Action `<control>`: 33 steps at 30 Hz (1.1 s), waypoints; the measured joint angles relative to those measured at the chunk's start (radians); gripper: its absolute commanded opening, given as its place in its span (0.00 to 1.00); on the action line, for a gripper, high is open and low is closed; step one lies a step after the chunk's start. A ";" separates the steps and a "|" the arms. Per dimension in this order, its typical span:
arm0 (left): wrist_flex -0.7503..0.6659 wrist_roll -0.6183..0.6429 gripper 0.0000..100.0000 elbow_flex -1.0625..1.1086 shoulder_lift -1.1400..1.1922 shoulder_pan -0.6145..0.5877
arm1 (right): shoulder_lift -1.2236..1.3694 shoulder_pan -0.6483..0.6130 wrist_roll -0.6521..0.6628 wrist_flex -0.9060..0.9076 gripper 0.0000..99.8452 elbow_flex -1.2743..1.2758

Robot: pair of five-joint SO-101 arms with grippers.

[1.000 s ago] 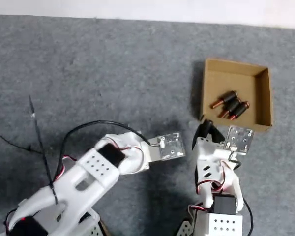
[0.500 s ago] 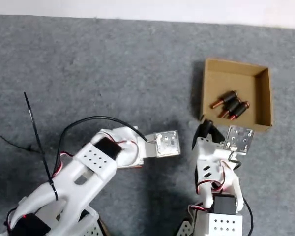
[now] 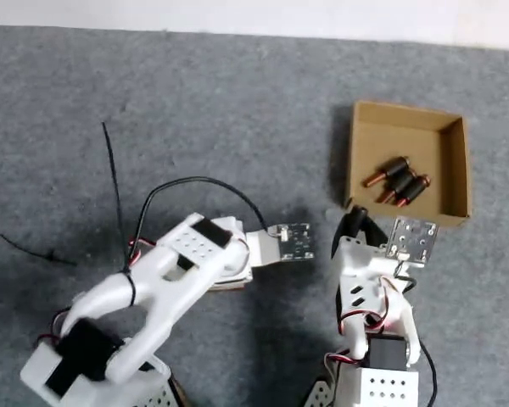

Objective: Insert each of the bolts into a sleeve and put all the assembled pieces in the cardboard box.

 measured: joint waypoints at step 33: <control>0.457 0.000 0.01 -0.436 0.161 -0.009 | 0.000 0.000 0.000 0.000 0.01 0.008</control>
